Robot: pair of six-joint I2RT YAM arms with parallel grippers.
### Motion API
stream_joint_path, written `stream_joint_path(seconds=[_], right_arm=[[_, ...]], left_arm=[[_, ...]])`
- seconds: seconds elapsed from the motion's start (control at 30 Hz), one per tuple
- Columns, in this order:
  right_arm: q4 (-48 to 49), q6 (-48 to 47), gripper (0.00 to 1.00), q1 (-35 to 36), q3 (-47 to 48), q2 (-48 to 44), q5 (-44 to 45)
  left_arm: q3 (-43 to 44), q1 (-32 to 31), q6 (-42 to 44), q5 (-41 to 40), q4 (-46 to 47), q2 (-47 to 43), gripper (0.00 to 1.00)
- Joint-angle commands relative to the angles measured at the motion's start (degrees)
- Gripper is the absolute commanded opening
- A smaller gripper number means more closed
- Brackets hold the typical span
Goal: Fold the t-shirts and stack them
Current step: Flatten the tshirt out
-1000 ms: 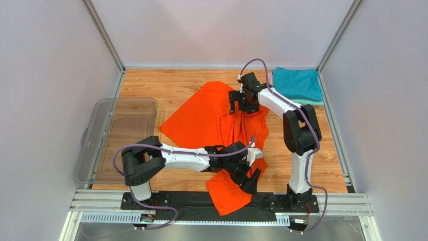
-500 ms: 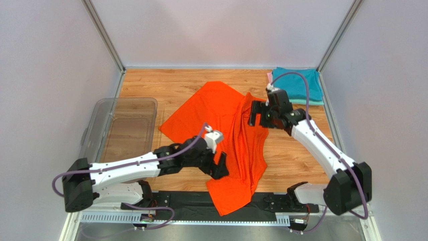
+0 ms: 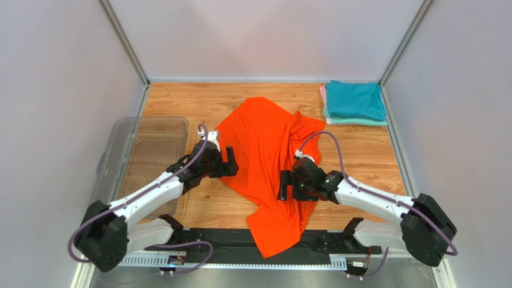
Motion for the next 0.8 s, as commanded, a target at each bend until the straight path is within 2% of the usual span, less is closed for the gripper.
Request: stream_joint_path(seconds=[0.0,0.2,0.37,0.53,0.63,0.77], right_arm=[[4.22,3.66,1.0,0.26,0.21,3.28,5.31],[1.67,2.97,1.0,-4.22,1.96,9.43,9.8],[0.09,-0.46,1.0,-8.44,3.81,12.25,10.86],[-0.26,-3.62,1.0,-14.66,5.39,15.32,10.86],[-0.27,-6.52,1.0,-19.67,7.58,18.3,10.68],[-0.44,-9.6,1.0,-25.74,12.32,23.66,11.12]], left_arm=[[1.33,4.04,-1.87,4.16,4.2,4.46,1.0],[0.98,6.16,-0.99,4.07,7.8,11.31,1.0],[1.42,6.77,-1.25,8.37,10.61,16.68,1.0],[4.49,6.86,-0.73,14.77,8.7,22.92,0.96],[4.06,6.86,-1.68,19.7,9.21,24.16,0.93],[-1.28,6.69,-5.9,23.32,10.79,22.32,0.9]])
